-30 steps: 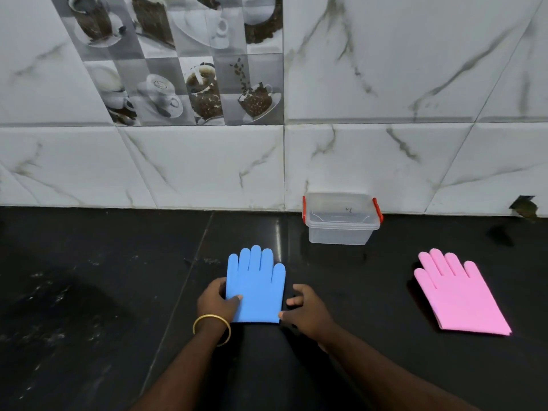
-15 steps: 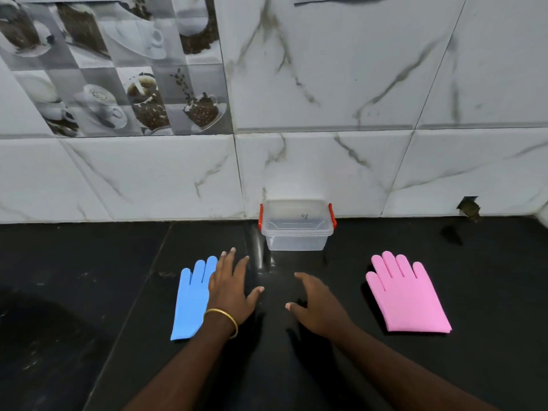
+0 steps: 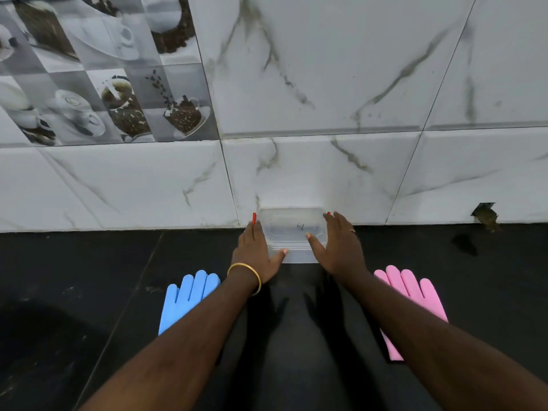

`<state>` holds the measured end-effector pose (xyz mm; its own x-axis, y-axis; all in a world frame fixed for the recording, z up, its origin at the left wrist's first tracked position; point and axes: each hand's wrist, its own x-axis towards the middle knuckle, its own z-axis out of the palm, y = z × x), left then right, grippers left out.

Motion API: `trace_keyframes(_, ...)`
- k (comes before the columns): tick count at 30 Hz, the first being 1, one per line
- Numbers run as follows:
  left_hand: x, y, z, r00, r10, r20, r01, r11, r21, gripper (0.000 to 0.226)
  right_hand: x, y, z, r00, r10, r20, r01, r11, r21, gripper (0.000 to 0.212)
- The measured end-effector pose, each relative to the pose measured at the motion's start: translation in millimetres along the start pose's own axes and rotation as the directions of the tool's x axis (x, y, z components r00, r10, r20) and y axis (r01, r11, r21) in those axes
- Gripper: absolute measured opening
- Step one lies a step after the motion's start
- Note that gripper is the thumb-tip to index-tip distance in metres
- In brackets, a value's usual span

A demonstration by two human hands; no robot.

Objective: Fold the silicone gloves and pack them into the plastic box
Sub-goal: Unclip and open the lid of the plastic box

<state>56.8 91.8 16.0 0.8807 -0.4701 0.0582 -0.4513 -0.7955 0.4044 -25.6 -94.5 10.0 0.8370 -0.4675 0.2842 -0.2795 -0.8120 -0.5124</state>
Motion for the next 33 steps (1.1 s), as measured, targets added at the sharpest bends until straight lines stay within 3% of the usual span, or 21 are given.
trace_keyframes(10, 48.4, 0.1, 17.6, 0.984, -0.113, 0.141, 0.098, 0.990, 0.106, 0.083, 36.3, 11.3, 37.4, 0.961, 0.125, 0.245, -0.096, 0.987, -0.127, 0.080)
trace_keyframes(19, 22.3, -4.1, 21.0, 0.986, -0.099, 0.131, 0.093, 0.994, 0.050, 0.082, 6.1, 12.2, 33.4, 0.961, 0.132, 0.243, -0.104, 0.987, -0.126, 0.079)
trace_keyframes(33, -111.3, -8.4, 34.8, 0.999, -0.053, -0.005, 0.053, 0.997, 0.048, 0.077, -124.4, -1.9, 1.0, 0.972, 0.107, 0.211, -0.072, 0.983, -0.169, 0.076)
